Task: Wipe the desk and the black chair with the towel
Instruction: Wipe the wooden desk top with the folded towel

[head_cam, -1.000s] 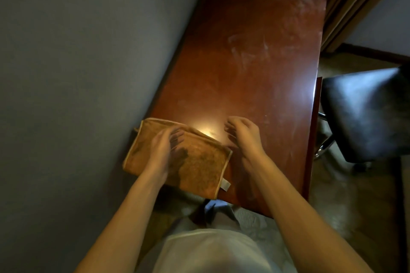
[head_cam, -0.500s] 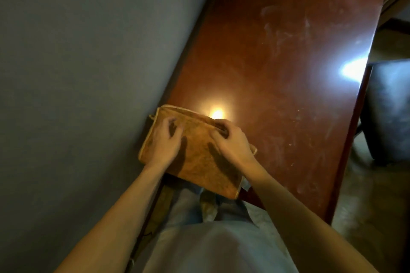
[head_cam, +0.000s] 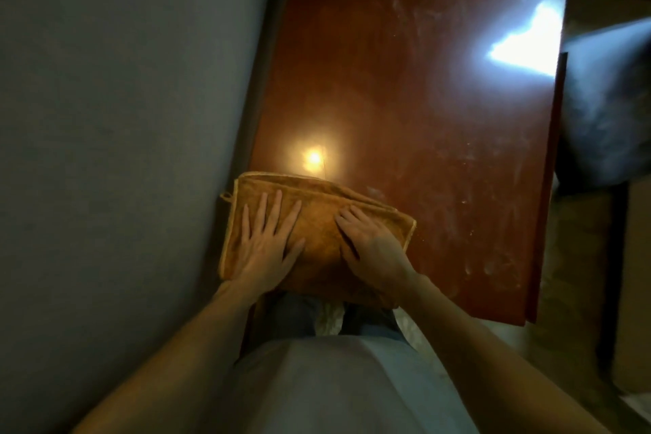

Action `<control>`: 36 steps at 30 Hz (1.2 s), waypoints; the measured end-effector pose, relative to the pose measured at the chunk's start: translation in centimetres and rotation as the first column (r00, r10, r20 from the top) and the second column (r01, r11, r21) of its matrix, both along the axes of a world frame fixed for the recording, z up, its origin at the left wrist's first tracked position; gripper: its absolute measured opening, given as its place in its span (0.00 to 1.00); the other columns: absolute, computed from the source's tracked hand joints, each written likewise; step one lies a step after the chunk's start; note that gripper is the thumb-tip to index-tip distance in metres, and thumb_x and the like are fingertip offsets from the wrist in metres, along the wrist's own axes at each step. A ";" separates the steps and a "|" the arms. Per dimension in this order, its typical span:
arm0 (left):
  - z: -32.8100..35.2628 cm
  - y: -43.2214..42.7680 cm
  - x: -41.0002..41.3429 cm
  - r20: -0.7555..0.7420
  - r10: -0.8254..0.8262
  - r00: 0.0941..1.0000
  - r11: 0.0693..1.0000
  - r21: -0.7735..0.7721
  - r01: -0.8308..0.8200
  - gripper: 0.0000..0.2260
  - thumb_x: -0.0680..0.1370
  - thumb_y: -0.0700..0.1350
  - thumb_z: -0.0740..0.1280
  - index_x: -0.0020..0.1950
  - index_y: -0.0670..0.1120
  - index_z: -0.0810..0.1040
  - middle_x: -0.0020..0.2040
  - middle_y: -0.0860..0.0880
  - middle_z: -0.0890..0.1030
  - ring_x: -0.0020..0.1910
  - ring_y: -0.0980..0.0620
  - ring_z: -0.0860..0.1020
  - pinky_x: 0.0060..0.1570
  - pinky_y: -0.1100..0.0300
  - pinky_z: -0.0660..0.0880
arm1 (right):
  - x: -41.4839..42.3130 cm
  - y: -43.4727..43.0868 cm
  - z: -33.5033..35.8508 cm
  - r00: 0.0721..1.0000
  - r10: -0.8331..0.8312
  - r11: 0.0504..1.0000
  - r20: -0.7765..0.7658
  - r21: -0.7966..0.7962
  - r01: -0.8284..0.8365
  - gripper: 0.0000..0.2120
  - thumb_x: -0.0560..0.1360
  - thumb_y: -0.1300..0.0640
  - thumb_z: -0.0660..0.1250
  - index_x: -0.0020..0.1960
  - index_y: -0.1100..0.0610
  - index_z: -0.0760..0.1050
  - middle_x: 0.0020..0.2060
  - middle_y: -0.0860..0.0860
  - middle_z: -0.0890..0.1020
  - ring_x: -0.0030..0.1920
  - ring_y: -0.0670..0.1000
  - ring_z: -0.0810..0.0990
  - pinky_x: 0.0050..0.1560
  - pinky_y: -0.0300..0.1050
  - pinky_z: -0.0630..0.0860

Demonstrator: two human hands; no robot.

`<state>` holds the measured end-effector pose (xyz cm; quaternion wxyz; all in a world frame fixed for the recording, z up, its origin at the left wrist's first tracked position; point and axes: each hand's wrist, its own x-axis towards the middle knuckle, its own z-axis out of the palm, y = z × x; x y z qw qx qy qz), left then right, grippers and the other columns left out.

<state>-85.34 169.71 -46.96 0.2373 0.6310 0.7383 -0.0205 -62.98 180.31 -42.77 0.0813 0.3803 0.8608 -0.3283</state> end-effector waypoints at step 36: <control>-1.9 8.6 -3.2 -0.170 -0.118 0.978 0.983 0.116 0.139 0.37 0.77 0.68 0.56 0.85 0.57 0.53 0.85 0.44 0.52 0.84 0.40 0.51 0.74 0.25 0.49 | -2.9 1.9 -5.8 0.993 -0.063 0.946 0.095 0.323 0.030 0.36 0.82 0.36 0.55 0.84 0.51 0.53 0.83 0.55 0.53 0.83 0.55 0.48 0.80 0.66 0.46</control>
